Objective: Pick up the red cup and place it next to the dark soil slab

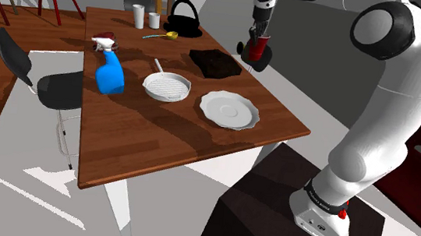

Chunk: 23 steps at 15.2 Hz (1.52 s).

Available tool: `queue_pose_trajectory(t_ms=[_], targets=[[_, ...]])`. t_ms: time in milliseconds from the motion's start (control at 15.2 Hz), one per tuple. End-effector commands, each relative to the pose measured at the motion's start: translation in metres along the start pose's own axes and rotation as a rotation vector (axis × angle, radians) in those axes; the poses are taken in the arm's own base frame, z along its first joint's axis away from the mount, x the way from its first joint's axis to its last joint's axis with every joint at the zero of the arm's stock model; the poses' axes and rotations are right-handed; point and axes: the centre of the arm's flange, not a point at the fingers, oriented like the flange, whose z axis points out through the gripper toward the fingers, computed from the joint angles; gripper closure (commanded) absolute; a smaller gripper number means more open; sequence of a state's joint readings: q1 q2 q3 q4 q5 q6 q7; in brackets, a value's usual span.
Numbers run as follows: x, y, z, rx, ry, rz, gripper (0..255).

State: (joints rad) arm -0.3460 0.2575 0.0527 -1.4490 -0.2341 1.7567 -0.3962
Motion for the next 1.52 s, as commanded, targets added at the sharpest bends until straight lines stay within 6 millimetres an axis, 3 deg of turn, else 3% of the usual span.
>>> queue_pose_trajectory(t_ms=[0, 1452], targets=[[0.000, 0.008, 0.007, -0.001, 0.000, -0.001, 255], [0.005, -0.018, 0.120, -0.001, 0.000, -0.001, 255]])
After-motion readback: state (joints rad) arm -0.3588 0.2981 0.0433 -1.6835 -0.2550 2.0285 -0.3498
